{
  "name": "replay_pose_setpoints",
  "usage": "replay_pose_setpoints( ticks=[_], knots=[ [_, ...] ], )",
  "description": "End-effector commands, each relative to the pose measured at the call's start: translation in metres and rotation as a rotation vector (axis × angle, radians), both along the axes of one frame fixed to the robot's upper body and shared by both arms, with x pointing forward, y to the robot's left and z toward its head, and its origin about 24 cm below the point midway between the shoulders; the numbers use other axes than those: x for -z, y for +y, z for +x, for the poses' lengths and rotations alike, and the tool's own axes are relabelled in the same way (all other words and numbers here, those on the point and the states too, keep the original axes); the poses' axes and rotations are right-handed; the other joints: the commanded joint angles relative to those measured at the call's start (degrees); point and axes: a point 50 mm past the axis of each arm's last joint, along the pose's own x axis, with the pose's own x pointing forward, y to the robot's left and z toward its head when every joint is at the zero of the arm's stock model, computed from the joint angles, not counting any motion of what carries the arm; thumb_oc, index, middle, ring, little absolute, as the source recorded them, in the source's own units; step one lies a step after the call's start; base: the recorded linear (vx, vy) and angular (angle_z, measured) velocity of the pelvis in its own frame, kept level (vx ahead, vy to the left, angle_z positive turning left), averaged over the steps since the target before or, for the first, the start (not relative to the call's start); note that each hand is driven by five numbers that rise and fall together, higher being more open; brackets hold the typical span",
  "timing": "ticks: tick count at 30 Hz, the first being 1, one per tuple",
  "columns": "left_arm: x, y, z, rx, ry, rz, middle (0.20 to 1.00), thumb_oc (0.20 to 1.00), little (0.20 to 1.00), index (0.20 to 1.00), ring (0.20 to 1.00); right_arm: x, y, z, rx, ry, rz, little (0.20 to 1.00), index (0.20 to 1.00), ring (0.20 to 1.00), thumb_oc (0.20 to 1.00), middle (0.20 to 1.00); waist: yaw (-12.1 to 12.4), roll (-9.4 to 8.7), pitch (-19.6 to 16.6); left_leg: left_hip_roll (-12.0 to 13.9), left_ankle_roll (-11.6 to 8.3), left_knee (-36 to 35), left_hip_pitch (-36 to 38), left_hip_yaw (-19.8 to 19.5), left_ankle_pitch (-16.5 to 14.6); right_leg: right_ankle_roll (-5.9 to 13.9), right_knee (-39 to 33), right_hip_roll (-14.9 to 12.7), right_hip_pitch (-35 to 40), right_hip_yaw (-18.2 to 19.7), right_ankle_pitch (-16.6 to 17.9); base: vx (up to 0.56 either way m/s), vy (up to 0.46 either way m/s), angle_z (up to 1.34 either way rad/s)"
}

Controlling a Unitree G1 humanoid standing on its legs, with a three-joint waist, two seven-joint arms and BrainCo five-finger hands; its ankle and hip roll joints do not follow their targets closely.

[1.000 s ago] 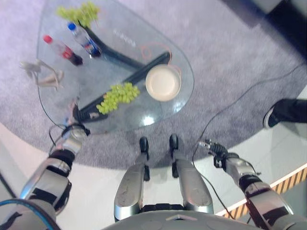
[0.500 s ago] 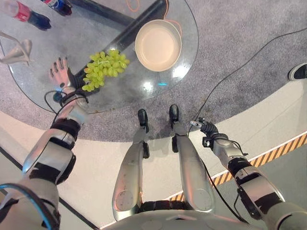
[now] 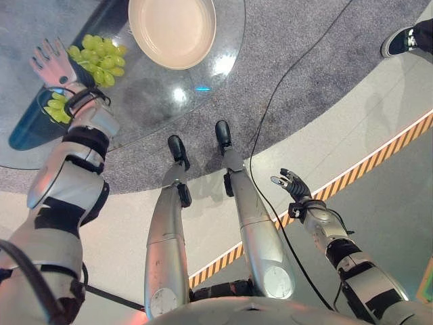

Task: Pick up fruits into the plate

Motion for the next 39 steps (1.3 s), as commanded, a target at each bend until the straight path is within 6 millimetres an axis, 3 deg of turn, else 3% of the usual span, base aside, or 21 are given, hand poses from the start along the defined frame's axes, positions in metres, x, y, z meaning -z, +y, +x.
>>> replay_pose_setpoints(
  ticks=[1, 6, 7, 16, 24, 31, 35, 39],
  knots=[
    [-0.004, 0.028, -0.012, -0.090, 0.045, 0.047, 1.000, 1.000, 1.000, 1.000, 1.000, 0.006, 0.001, -0.011, -0.004, -0.018, 0.048, 1.000, 1.000, 1.000, 1.000, 1.000, 0.12, -2.05, -1.92, -3.53, -0.16, 3.24, 0.48, -6.40, -5.42, 0.15, 5.94, 4.89, -0.16, -2.72, -5.20, 0.09, -0.043, -0.09],
    [0.001, 0.033, -0.013, -0.125, 0.128, 0.017, 1.000, 1.000, 1.000, 1.000, 1.000, 0.004, -0.001, -0.010, 0.016, -0.044, 0.093, 1.000, 1.000, 1.000, 1.000, 1.000, -0.55, -2.68, -1.92, -3.56, -0.05, 5.40, -2.18, -6.52, -6.59, 0.10, 7.46, 5.50, -2.64, -2.39, -5.27, 0.06, -0.020, -0.06],
    [0.002, 0.035, -0.015, -0.140, 0.143, 0.013, 0.200, 0.200, 0.200, 0.200, 0.200, 0.003, 0.000, -0.010, 0.018, -0.055, 0.108, 1.000, 1.000, 1.000, 1.000, 1.000, -0.74, -2.81, -1.92, -3.59, 0.00, 5.58, -2.56, -6.59, -6.79, 0.10, 7.66, 5.64, -3.05, -2.23, -5.33, 0.05, -0.024, -0.05],
    [0.012, 0.043, -0.020, -0.190, 0.218, 0.025, 0.200, 0.200, 0.200, 0.200, 0.200, -0.006, 0.005, -0.005, 0.001, -0.109, 0.156, 1.000, 1.000, 1.000, 1.000, 1.000, -1.25, -3.12, -1.92, -3.47, -0.35, 5.94, -4.09, -6.74, -6.92, 0.06, 8.27, 5.96, -4.86, -2.31, -5.14, 0.02, -0.020, -0.12],
    [0.030, 0.031, -0.014, -0.097, 0.176, -0.012, 0.200, 0.200, 0.200, 0.200, 0.200, -0.007, 0.010, -0.005, -0.019, -0.107, 0.147, 1.000, 1.000, 1.000, 1.000, 1.000, -0.79, -2.36, -1.92, -3.62, -0.31, 3.91, -0.92, -7.01, -6.22, 0.01, 7.78, 6.38, -2.48, -1.74, -5.31, 0.00, -0.002, -0.01],
    [0.046, 0.012, -0.005, 0.095, 0.052, -0.171, 0.200, 0.200, 0.200, 0.200, 0.200, -0.005, 0.012, -0.009, -0.028, -0.110, 0.135, 1.000, 1.000, 1.000, 1.000, 1.000, 0.74, -0.93, -1.92, -4.06, -0.06, 0.20, 6.08, -7.64, -4.81, -0.13, 6.35, 6.48, 3.80, -1.88, -5.86, -0.03, -0.006, 0.07],
    [0.071, -0.006, -0.001, 0.318, 0.007, -0.390, 0.200, 0.200, 0.200, 0.200, 0.200, -0.006, 0.011, -0.012, -0.007, -0.115, 0.128, 1.000, 1.000, 1.000, 1.000, 1.000, 2.16, 1.19, -1.92, -4.29, 0.06, -2.88, 13.33, -7.77, -4.54, 0.16, 5.16, 4.79, 10.08, -2.83, -6.98, 0.00, -0.009, 0.02],
    [0.085, -0.021, -0.002, 0.509, 0.040, -0.477, 0.200, 0.200, 0.200, 0.200, 0.200, -0.011, 0.005, -0.013, 0.006, -0.135, 0.115, 1.000, 1.000, 1.000, 1.000, 1.000, 3.08, 3.18, -1.92, -4.34, 0.00, -5.23, 20.49, -7.90, -4.66, 0.49, 3.14, 2.67, 17.13, -4.00, -7.70, 0.03, -0.004, 0.13]
  ],
)
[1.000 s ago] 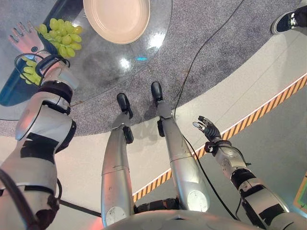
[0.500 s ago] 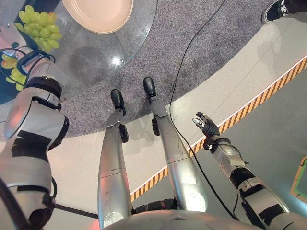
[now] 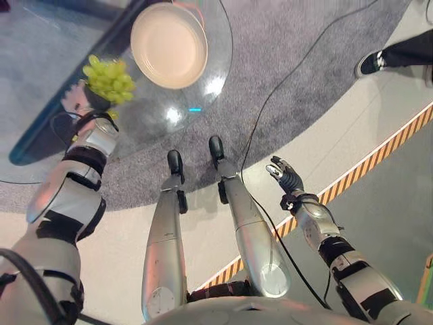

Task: Pick up fruits into the plate

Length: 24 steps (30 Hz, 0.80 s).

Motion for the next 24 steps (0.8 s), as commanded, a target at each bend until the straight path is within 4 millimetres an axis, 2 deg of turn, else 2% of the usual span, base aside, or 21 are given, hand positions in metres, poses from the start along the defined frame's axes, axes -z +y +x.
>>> replay_pose_setpoints(
  ticks=[1, 5, 8, 9, 16, 21, 22, 24],
  knots=[
    [0.003, -0.007, -0.003, 0.108, -0.058, -0.129, 0.200, 0.200, 0.200, 0.200, 0.200, 0.007, -0.027, -0.025, 0.072, 0.016, -0.026, 1.000, 1.000, 1.000, 1.000, 1.000, 1.45, 5.68, -0.74, -1.74, 0.08, -6.36, 9.33, -0.61, -1.62, 0.71, 2.00, 2.22, 5.96, -3.38, -6.53, 0.08, -0.015, 0.19],
    [0.014, -0.009, -0.012, 0.215, -0.055, -0.247, 0.200, 0.200, 0.200, 0.200, 0.200, 0.007, -0.033, -0.028, 0.095, 0.020, -0.019, 1.000, 1.000, 1.000, 1.000, 1.000, 1.93, 7.19, -0.77, -1.01, -0.41, -10.01, 17.29, -0.47, -1.17, 0.84, -0.67, 0.43, 13.83, -4.37, -6.87, 0.07, 0.012, 0.21],
    [0.021, -0.009, -0.018, 0.245, -0.053, -0.284, 0.200, 0.200, 0.200, 0.200, 0.200, 0.009, -0.036, -0.032, 0.104, 0.021, -0.024, 1.000, 1.000, 1.000, 1.000, 1.000, 2.12, 7.73, -1.80, -0.96, -0.57, -11.19, 19.29, -0.46, -1.00, 0.87, -1.54, -0.23, 15.90, -4.65, -7.06, 0.10, 0.016, 0.15],
    [0.029, -0.005, -0.027, 0.277, -0.046, -0.305, 0.200, 0.200, 0.200, 0.200, 0.200, 0.012, -0.038, -0.038, 0.122, 0.027, -0.016, 1.000, 1.000, 1.000, 1.000, 1.000, 2.57, 8.25, -4.01, -0.77, -0.80, -12.91, 22.06, -0.30, -0.90, 1.00, -2.90, -1.25, 18.98, -5.20, -7.41, 0.11, -0.006, 0.08],
    [0.030, 0.000, -0.045, 0.400, -0.043, -0.381, 0.200, 0.200, 0.200, 0.200, 0.200, 0.013, -0.041, -0.051, 0.127, 0.024, 0.002, 1.000, 1.000, 1.000, 1.000, 1.000, 2.92, 8.68, -8.83, -0.41, -1.05, -16.55, 28.56, -0.02, -0.85, 1.16, -8.00, -2.29, 26.90, -5.68, -7.20, 0.10, -0.021, 0.11],
    [0.032, -0.015, -0.056, 0.576, 0.009, -0.462, 0.200, 0.200, 0.200, 0.200, 0.200, 0.008, -0.038, -0.056, 0.037, -0.010, 0.076, 1.000, 1.000, 1.000, 1.000, 1.000, 3.65, 8.28, -12.72, -0.63, -0.91, -19.22, 33.47, -0.45, -1.11, 1.65, -12.44, -2.80, 33.26, -6.14, -6.64, 0.12, -0.063, 0.06],
    [0.030, -0.026, -0.060, 0.698, 0.047, -0.518, 0.200, 0.200, 0.200, 0.200, 0.200, 0.004, -0.038, -0.057, -0.010, -0.025, 0.076, 1.000, 1.000, 1.000, 1.000, 1.000, 4.08, 8.08, -14.51, -0.61, -0.79, -20.08, 35.21, -0.63, -1.13, 1.77, -13.65, -2.93, 35.34, -6.43, -6.40, 0.21, -0.110, 0.14],
    [0.030, -0.035, -0.065, 0.787, 0.095, -0.561, 0.200, 0.200, 0.200, 0.200, 0.200, -0.002, -0.041, -0.056, -0.061, -0.035, 0.067, 1.000, 1.000, 1.000, 1.000, 1.000, 4.71, 7.90, -16.61, -0.65, -0.67, -20.56, 37.08, -1.05, -1.33, 2.03, -14.70, -3.26, 37.64, -6.96, -6.16, 0.24, -0.112, 0.12]
  ],
)
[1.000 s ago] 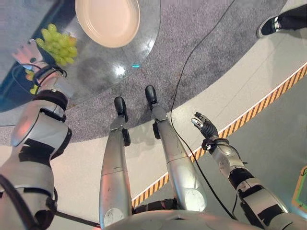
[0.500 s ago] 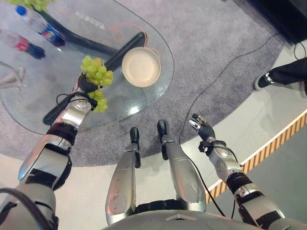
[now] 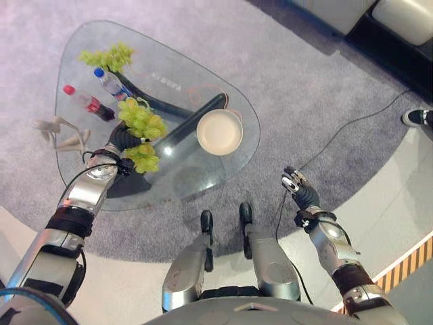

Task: Pick up fruits into the plate

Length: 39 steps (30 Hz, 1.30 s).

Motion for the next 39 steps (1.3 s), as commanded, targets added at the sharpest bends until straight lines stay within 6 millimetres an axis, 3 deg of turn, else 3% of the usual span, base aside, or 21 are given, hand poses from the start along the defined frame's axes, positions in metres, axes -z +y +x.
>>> replay_pose_setpoints(
  ticks=[1, 8, 13, 14, 15, 20, 26, 33, 39],
  knots=[
    [0.000, -0.005, -0.011, 0.173, 0.026, -0.101, 0.200, 0.200, 0.200, 0.200, 0.200, 0.000, -0.012, -0.017, -0.098, -0.002, -0.016, 1.000, 1.000, 1.000, 1.000, 1.000, 1.16, -0.67, -13.98, -1.70, 0.70, 4.13, -1.01, 2.50, -7.79, 3.43, 2.91, -2.58, 0.70, -1.49, -5.92, 0.21, -0.092, 0.14],
    [-0.004, -0.039, -0.024, 0.513, 0.121, -0.138, 0.200, 0.200, 0.200, 0.200, 0.200, -0.042, -0.004, 0.002, -0.385, -0.070, -0.065, 1.000, 1.000, 1.000, 1.000, 1.000, 3.31, -1.11, -18.76, -2.01, 0.84, 1.78, 4.68, 1.70, -8.68, 4.13, -0.97, -3.57, 7.50, -3.78, -5.38, 0.09, -0.052, 0.19],
    [-0.009, -0.065, -0.023, 0.687, 0.145, -0.134, 0.200, 0.200, 0.200, 0.200, 0.200, -0.057, 0.010, 0.010, -0.515, -0.092, -0.034, 1.000, 1.000, 1.000, 1.000, 1.000, 4.31, -1.05, -20.09, -2.27, 0.81, 0.67, 6.62, 1.25, -8.82, 4.48, -2.27, -4.26, 9.89, -5.58, -5.26, 0.01, -0.017, 0.19],
    [-0.014, -0.084, -0.021, 0.795, 0.148, -0.125, 0.200, 0.200, 0.200, 0.200, 0.200, -0.060, 0.023, 0.015, -0.582, -0.086, -0.002, 1.000, 1.000, 1.000, 1.000, 1.000, 4.82, -1.03, -20.85, -2.22, 0.68, 0.33, 7.39, 1.50, -8.95, 4.62, -2.87, -4.52, 10.85, -6.51, -5.15, -0.01, 0.002, 0.12],
    [-0.014, -0.087, -0.020, 0.805, 0.149, -0.123, 0.200, 0.200, 0.200, 0.200, 0.200, -0.061, 0.024, 0.016, -0.582, -0.088, 0.002, 1.000, 1.000, 1.000, 1.000, 1.000, 4.85, -1.04, -20.90, -2.21, 0.66, 0.28, 7.50, 1.53, -8.95, 4.63, -2.94, -4.53, 10.98, -6.60, -5.13, -0.02, 0.022, 0.30],
    [-0.028, -0.139, -0.016, 1.016, 0.172, -0.142, 0.200, 0.200, 0.200, 0.200, 0.200, -0.068, 0.061, 0.027, -0.716, -0.089, 0.068, 1.000, 1.000, 1.000, 1.000, 1.000, 5.13, -1.17, -22.00, -1.90, 0.43, 0.01, 8.81, 2.01, -9.15, 4.74, -3.65, -4.81, 12.53, -7.85, -5.08, -0.03, 0.026, 0.20],
    [-0.039, -0.179, -0.022, 1.141, 0.138, -0.284, 0.200, 0.200, 0.200, 0.200, 0.200, -0.064, 0.094, 0.028, -0.787, -0.066, 0.197, 1.000, 1.000, 1.000, 1.000, 1.000, 4.86, -1.45, -22.63, -1.46, 0.30, 0.12, 9.83, 2.87, -9.47, 4.64, -4.12, -4.61, 13.44, -7.46, -4.98, -0.01, 0.009, 0.02],
    [-0.057, -0.201, -0.029, 1.214, 0.077, -0.344, 0.200, 0.200, 0.200, 0.200, 0.200, -0.064, 0.122, 0.025, -0.881, -0.062, 0.284, 1.000, 1.000, 1.000, 1.000, 1.000, 5.00, -1.66, -22.69, -1.29, 0.14, 0.04, 10.00, 3.10, -9.47, 4.56, -4.74, -4.59, 13.84, -7.20, -4.83, 0.00, 0.000, 0.00],
    [-0.067, -0.203, -0.029, 1.212, 0.035, -0.365, 0.200, 0.200, 0.200, 0.200, 0.200, -0.064, 0.135, 0.020, -0.925, -0.067, 0.322, 1.000, 1.000, 1.000, 1.000, 1.000, 4.82, -1.47, -22.75, -1.21, 0.08, -0.34, 10.11, 3.38, -9.21, 4.55, -5.29, -4.55, 13.95, -6.94, -4.60, 0.00, 0.000, 0.00]
  ],
)
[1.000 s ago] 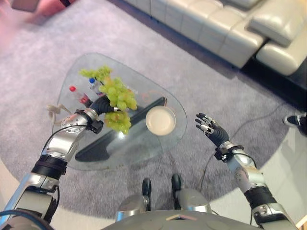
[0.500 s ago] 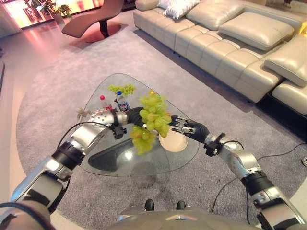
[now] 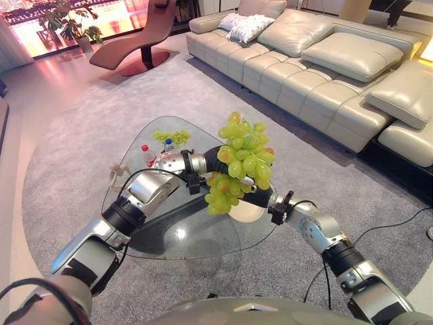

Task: Pick up fruits into the plate

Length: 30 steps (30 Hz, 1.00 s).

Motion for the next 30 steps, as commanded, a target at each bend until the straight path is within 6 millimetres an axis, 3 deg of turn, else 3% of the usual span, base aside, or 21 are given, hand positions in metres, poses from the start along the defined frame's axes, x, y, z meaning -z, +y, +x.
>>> replay_pose_setpoints(
  ticks=[1, 11, 20, 30],
  knots=[
    [-0.049, -0.020, 0.004, 0.057, -0.109, -0.155, 0.200, 0.200, 0.200, 0.200, 0.200, -0.025, 0.028, 0.006, -0.099, -0.075, 0.148, 1.000, 1.000, 1.000, 1.000, 1.000, 1.28, -1.37, -2.86, 0.65, -0.02, 3.32, 1.52, 7.98, -9.59, 4.13, 2.58, -2.41, -0.02, 0.46, -4.66, 0.00, 0.000, 0.00],
    [-0.046, 0.004, 0.011, -0.032, -0.120, -0.131, 0.200, 0.200, 0.200, 0.200, 0.200, -0.024, 0.039, -0.017, -0.198, 0.011, 0.395, 1.000, 1.000, 1.000, 1.000, 1.000, 1.36, -0.63, -2.50, 0.49, 0.24, 3.18, 1.22, 7.91, -9.41, 4.07, 2.25, -2.33, -0.18, 0.55, -4.76, 0.00, -0.001, -0.01],
    [-0.043, 0.038, 0.018, -0.128, -0.092, -0.131, 0.200, 0.200, 0.200, 0.200, 0.200, -0.019, 0.022, -0.026, -0.163, 0.031, 0.537, 1.000, 1.000, 1.000, 1.000, 1.000, 1.61, -0.25, -2.30, 0.58, 0.14, 2.96, 0.86, 7.93, -9.14, 4.23, 2.12, -2.38, -0.62, 0.09, -4.72, 0.00, 0.000, 0.00],
    [-0.035, 0.056, 0.023, -0.201, -0.040, -0.173, 0.200, 0.200, 0.200, 0.200, 0.200, -0.029, 0.014, -0.028, -0.184, -0.007, 0.650, 1.000, 1.000, 1.000, 1.000, 1.000, 1.44, 0.00, -1.52, 0.62, 0.07, 3.12, 0.88, 7.91, -9.19, 4.12, 2.09, -2.31, -0.72, 0.07, -4.71, -0.01, -0.005, -0.01]
  ],
)
